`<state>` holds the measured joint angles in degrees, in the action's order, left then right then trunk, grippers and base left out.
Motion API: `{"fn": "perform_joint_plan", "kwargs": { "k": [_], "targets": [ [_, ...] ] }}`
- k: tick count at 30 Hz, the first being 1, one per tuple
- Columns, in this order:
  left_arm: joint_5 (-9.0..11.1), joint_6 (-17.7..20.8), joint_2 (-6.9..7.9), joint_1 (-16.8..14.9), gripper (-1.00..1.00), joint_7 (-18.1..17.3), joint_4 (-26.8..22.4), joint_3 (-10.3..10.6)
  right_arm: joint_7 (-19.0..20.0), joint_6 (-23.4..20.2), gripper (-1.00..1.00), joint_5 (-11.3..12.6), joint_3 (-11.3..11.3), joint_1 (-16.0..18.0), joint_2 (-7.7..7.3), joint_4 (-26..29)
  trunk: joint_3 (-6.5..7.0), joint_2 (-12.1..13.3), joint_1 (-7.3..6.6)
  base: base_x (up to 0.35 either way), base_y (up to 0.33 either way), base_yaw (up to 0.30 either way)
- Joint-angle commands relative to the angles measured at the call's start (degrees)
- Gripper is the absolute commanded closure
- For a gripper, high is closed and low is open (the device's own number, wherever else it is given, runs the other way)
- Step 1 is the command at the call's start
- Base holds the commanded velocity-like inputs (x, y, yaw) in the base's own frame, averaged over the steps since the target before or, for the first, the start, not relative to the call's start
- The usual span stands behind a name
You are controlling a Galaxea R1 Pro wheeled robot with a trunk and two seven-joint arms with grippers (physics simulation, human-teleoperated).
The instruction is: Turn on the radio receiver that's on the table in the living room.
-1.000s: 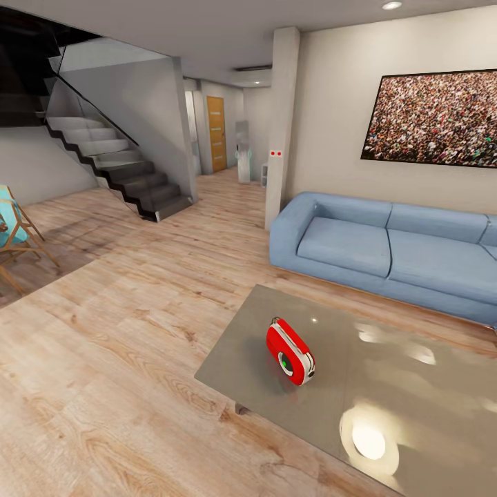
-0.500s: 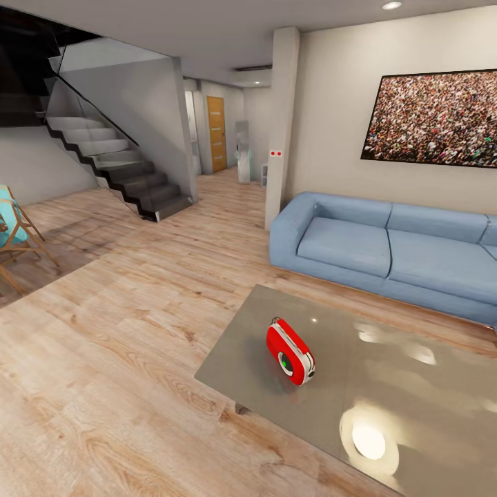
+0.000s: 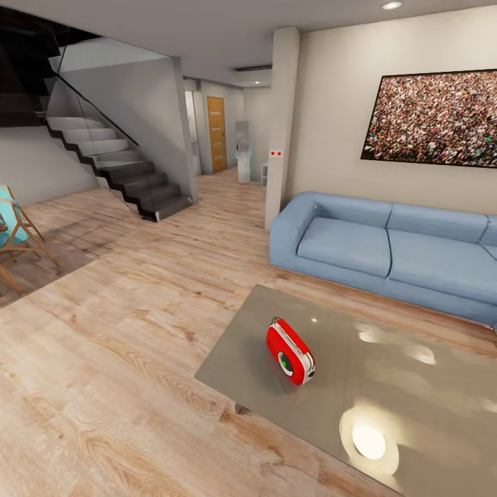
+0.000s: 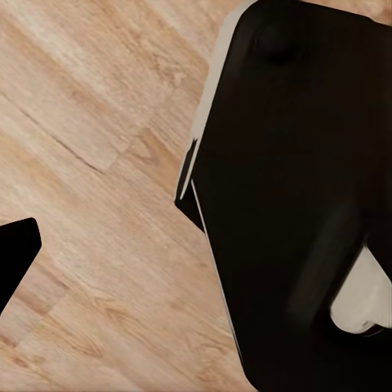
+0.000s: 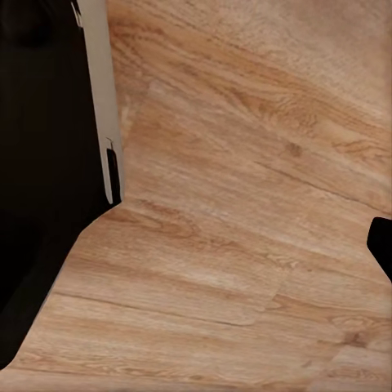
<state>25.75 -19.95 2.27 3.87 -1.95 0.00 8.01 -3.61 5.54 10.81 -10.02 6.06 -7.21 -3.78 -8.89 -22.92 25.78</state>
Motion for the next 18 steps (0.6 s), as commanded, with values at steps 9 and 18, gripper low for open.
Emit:
{"fn": "perform_joint_plan", "kwargs": {
  "k": [9, 18],
  "targets": [
    [0.01, 0.0, -0.15, 0.0, -1.0, 0.01, 0.0, -0.01, 0.0, 0.0, -1.0, 0.0, 0.0, 0.0, 0.0, 0.0, 0.0, 0.0, 0.0, 0.0, 0.0, 0.0],
    [0.01, 0.0, -0.72, 0.0, -1.0, 0.01, 0.0, -0.01, 0.0, 0.0, -1.0, 0.0, 0.0, 0.0, 0.0, 0.0, 0.0, 0.0, 0.0, 0.0, 0.0, 0.0]
  ]
}}
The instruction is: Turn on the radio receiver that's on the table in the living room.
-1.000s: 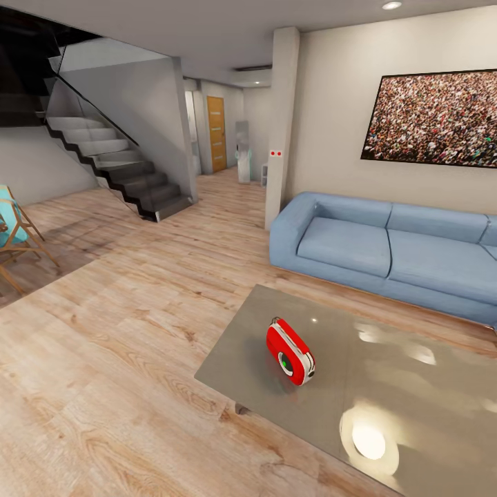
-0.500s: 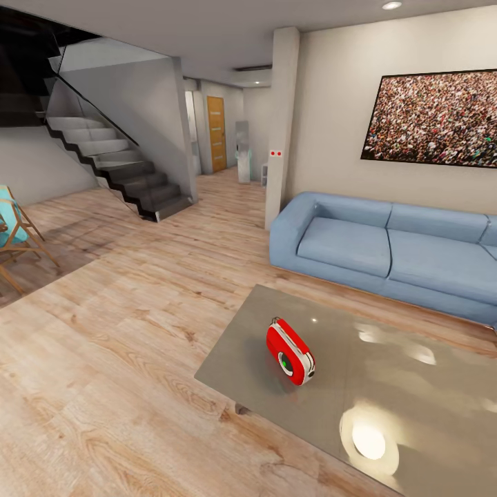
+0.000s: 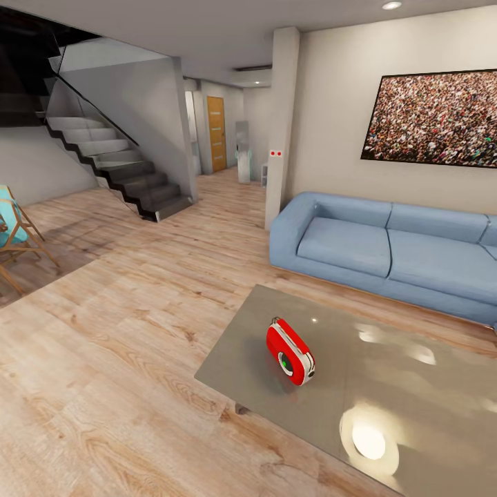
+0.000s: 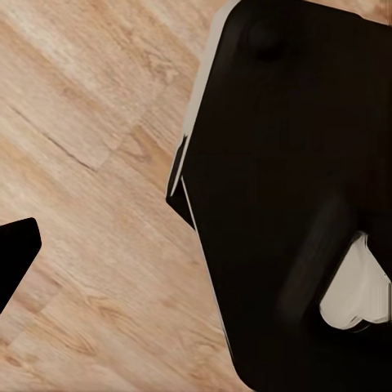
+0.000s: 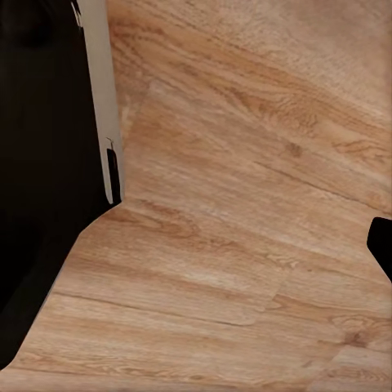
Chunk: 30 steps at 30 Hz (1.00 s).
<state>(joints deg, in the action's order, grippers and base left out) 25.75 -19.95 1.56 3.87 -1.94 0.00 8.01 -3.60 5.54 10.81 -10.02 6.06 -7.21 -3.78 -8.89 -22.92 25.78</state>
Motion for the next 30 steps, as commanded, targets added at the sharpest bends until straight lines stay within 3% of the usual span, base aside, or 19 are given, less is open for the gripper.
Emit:
{"fn": "perform_joint_plan", "kwargs": {
  "k": [1, 30],
  "targets": [
    [0.0, 0.0, -0.05, 0.0, -1.0, 0.0, 0.0, -0.01, 0.0, 0.0, -1.0, 0.0, 0.0, 0.0, 0.0, 0.0, 0.0, 0.0, 0.0, 0.0, 0.0, 0.0],
    [0.0, 0.0, -0.24, 0.0, -1.0, 0.01, 0.0, -0.01, 0.0, 0.0, -1.0, 0.0, 0.0, 0.0, 0.0, 0.0, 0.0, 0.0, 0.0, 0.0, 0.0, 0.0]
  ]
}}
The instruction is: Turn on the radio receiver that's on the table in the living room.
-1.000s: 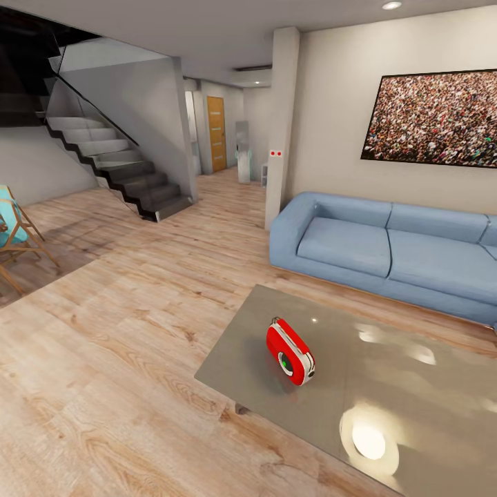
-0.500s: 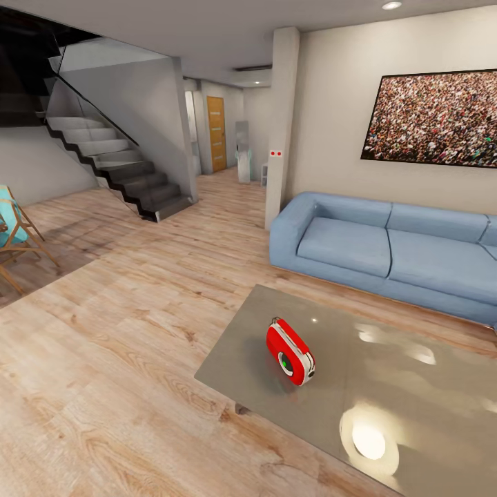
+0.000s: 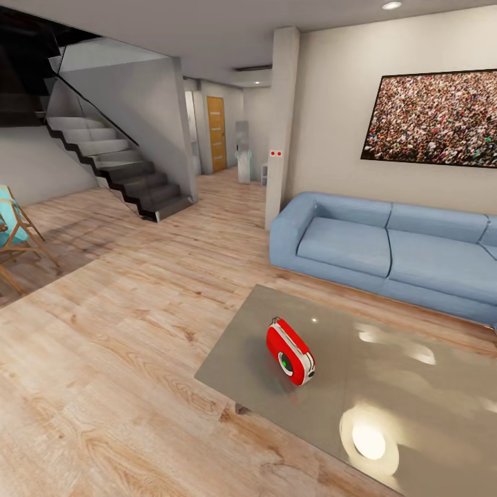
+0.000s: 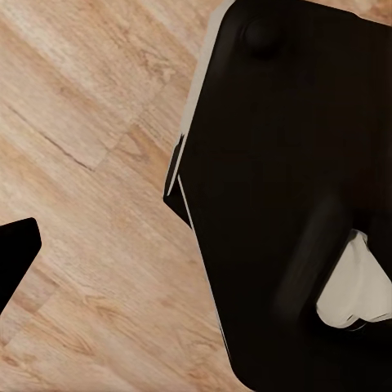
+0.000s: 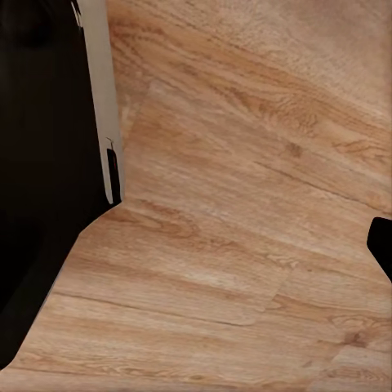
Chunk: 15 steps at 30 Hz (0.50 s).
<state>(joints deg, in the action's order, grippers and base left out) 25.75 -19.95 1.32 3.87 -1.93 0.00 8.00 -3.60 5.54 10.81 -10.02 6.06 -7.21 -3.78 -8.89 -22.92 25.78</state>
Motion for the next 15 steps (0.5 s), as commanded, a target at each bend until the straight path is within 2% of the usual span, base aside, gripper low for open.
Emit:
{"fn": "perform_joint_plan", "kwargs": {
  "k": [1, 15],
  "targets": [
    [0.0, 0.0, 0.0, 0.0, -1.0, 0.0, 0.0, 0.0, 0.0, 0.0, -1.0, 0.0, 0.0, 0.0, 0.0, 0.0, 0.0, 0.0, 0.0, 0.0, 0.0, 0.0],
    [0.0, 0.0, 0.0, 0.0, -1.0, 0.0, 0.0, 0.0, 0.0, 0.0, -1.0, 0.0, 0.0, 0.0, 0.0, 0.0, 0.0, 0.0, 0.0, 0.0, 0.0, 0.0]
  ]
}}
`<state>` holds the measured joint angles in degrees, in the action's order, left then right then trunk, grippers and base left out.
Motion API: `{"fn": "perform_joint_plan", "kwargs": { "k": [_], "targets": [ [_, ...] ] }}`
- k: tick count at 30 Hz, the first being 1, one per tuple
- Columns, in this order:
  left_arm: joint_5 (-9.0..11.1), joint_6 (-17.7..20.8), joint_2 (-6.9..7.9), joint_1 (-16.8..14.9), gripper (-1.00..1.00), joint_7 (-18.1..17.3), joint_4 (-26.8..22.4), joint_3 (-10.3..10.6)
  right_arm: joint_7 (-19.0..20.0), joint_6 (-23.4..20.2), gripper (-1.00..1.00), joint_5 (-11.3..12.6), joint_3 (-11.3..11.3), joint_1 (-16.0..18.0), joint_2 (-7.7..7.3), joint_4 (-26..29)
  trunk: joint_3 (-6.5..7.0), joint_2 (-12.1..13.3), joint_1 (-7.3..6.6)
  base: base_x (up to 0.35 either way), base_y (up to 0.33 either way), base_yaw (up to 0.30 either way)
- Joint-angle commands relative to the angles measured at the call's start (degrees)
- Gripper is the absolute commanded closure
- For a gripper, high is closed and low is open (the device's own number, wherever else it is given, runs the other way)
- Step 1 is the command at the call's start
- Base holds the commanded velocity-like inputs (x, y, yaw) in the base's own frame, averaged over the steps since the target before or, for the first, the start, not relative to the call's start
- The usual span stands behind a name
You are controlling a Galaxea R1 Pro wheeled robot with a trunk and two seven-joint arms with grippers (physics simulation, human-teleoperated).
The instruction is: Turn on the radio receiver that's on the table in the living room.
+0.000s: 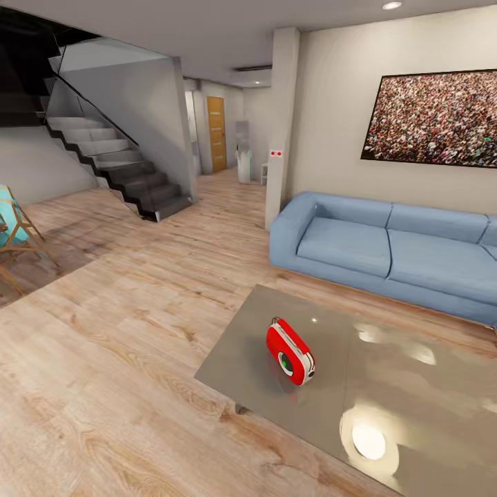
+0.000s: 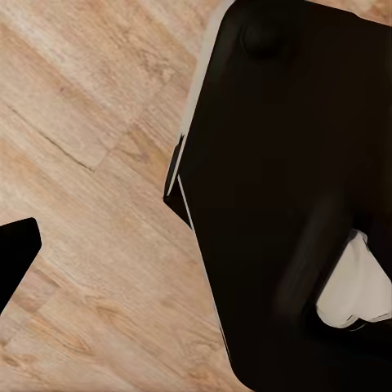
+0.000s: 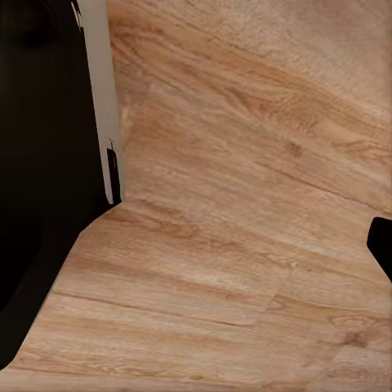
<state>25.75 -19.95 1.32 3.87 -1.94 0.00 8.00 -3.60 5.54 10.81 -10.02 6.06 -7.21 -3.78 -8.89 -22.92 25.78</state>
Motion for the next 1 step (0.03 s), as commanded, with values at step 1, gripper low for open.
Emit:
{"fn": "perform_joint_plan", "kwargs": {
  "k": [1],
  "targets": [
    [0.0, 0.0, 0.0, 0.0, -1.0, 0.0, 0.0, 0.0, 0.0, 0.0, -1.0, 0.0, 0.0, 0.0, 0.0, 0.0, 0.0, 0.0, 0.0, 0.0, 0.0, 0.0]
  ]
}}
